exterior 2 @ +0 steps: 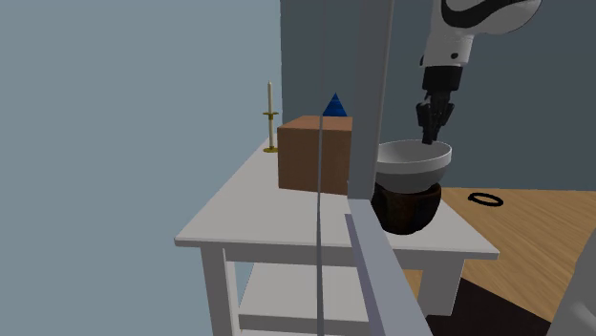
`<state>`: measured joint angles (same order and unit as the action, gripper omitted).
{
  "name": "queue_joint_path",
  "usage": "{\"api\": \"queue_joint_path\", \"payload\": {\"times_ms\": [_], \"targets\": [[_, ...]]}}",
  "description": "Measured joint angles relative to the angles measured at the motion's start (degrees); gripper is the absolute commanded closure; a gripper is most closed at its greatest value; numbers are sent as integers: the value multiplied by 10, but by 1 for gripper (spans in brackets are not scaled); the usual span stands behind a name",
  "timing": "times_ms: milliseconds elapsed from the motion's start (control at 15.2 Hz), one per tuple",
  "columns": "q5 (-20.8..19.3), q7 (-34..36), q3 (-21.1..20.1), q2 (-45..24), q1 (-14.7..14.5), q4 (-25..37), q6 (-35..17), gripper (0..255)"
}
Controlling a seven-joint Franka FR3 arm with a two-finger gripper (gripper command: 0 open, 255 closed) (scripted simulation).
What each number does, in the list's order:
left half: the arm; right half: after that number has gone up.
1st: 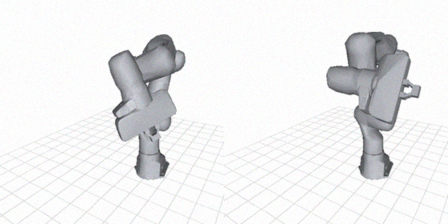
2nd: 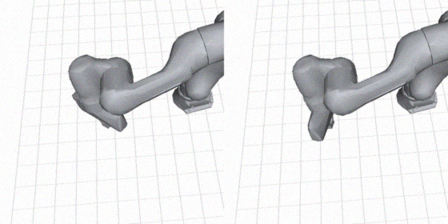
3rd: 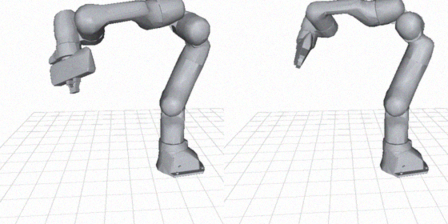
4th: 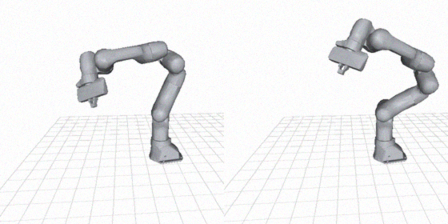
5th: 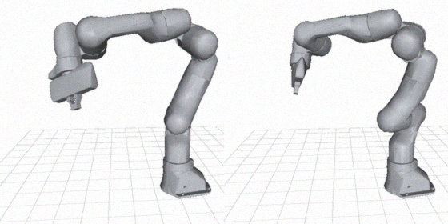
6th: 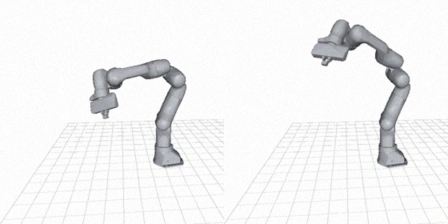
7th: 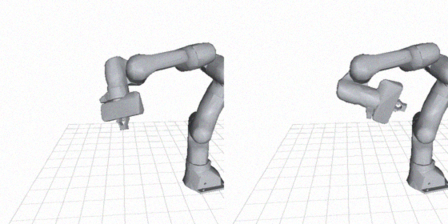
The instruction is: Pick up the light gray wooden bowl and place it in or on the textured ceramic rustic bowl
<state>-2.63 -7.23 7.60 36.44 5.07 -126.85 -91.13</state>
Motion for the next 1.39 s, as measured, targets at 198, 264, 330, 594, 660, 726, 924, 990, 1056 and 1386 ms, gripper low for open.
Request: {"api": "queue_joint_path", "payload": {"times_ms": [198,264,330,594,660,726,924,990,1056,1386], "targets": [[0,0,1,1,0,-1,-1,255],[-1,0,1,1,0,-1,-1,255],[-1,0,1,1,0,-2,-1,0],[0,0,0,1,-1,-5,-1,0],[0,0,0,1,-1,-5,-1,0],[1,0,0,0,-1,-4,-1,0],[2,0,-1,-10,-2,38,32,0],[2,-2,0,-14,-3,59,48,0],[3,-2,-1,-21,-3,74,57,0],[4,-2,-1,-23,-3,87,67,0]]}}
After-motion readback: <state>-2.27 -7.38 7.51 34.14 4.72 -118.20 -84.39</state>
